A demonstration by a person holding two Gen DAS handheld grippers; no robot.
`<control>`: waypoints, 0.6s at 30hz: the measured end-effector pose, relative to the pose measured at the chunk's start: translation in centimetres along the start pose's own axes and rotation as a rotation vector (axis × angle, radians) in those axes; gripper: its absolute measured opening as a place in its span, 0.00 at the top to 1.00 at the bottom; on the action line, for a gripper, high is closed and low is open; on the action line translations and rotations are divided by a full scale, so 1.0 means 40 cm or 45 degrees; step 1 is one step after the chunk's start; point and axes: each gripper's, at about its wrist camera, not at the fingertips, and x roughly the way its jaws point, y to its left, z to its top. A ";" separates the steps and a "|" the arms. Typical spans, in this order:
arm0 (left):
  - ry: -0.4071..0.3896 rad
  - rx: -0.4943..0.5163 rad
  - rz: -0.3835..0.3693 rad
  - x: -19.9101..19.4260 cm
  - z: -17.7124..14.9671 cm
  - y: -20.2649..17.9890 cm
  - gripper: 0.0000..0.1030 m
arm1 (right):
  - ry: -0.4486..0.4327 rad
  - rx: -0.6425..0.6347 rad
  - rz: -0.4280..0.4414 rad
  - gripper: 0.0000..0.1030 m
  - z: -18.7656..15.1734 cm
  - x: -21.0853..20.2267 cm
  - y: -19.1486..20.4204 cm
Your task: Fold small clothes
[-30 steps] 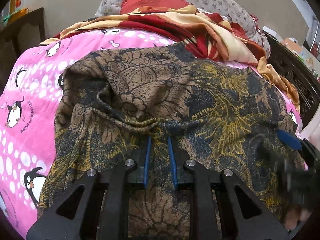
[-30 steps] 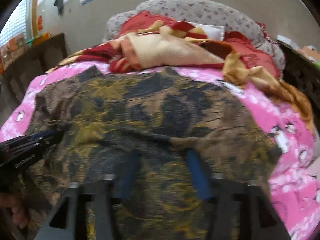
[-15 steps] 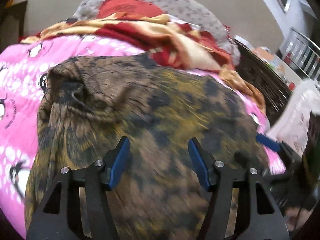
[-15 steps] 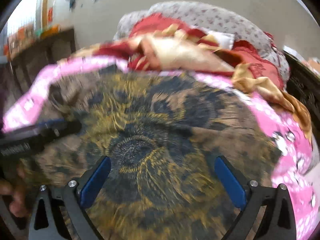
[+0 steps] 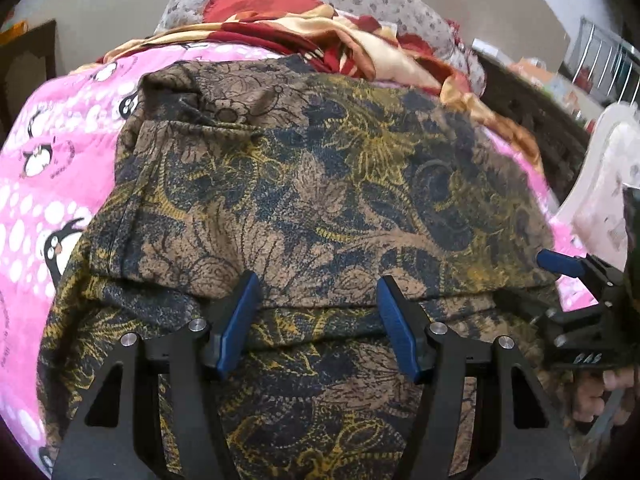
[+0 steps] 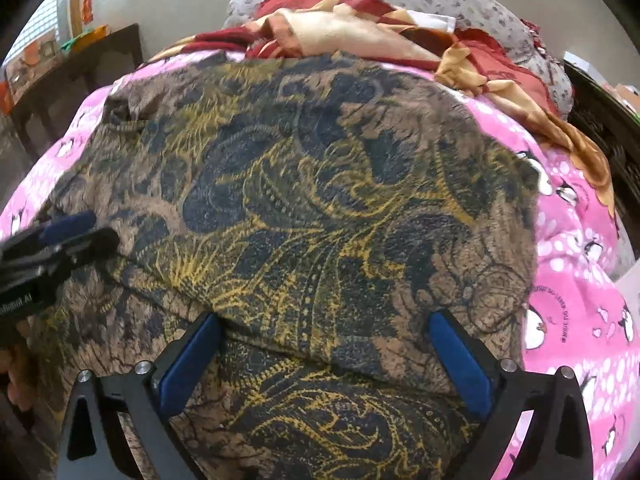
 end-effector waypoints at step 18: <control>0.003 -0.011 0.028 0.002 -0.004 0.001 0.41 | 0.013 0.056 0.023 0.00 0.045 0.088 0.061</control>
